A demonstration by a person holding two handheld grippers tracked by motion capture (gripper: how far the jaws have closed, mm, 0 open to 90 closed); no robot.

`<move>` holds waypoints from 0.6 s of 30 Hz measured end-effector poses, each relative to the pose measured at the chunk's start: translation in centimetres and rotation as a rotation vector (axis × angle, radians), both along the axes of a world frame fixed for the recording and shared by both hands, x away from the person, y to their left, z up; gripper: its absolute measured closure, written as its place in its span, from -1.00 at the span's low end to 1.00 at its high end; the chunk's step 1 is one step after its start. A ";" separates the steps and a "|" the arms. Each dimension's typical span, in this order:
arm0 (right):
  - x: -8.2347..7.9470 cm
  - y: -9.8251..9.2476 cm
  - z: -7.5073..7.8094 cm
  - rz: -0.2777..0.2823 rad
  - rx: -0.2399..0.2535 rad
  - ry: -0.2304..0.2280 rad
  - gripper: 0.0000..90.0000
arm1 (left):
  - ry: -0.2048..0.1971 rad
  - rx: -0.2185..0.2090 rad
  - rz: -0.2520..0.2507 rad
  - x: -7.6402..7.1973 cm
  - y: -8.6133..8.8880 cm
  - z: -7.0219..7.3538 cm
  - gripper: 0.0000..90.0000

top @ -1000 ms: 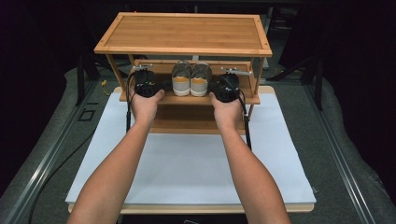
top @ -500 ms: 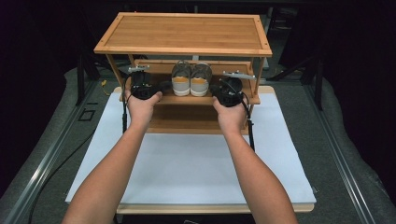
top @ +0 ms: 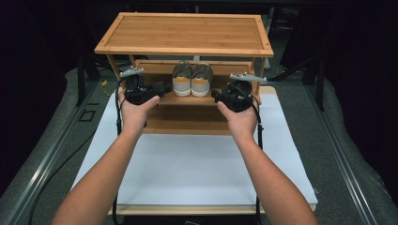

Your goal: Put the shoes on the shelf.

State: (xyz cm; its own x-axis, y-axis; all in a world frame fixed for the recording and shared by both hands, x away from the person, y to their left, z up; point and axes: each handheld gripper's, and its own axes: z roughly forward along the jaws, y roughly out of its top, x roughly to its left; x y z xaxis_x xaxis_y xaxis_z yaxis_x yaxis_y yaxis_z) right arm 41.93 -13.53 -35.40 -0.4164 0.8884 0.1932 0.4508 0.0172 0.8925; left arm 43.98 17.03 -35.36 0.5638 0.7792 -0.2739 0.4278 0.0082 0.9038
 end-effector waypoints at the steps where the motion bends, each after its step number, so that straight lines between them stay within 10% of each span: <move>1: -0.2 -0.1 0.1 -0.002 -0.009 0.003 0.18 | -0.001 0.004 -0.006 -0.2 0.1 0.1 0.10; 18: -3.9 -1.9 -0.7 0.049 -0.047 0.001 -0.07 | -0.036 0.065 -0.111 -4.6 2.2 -1.1 -0.10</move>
State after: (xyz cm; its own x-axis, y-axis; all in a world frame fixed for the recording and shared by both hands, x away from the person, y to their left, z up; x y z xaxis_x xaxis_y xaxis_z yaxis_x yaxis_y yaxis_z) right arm 38.03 -15.48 -36.13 -0.4594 0.8751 0.1523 0.4495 0.0812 0.8896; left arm 39.34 19.23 -36.45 0.6558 0.7271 -0.2030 0.3900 -0.0960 0.9158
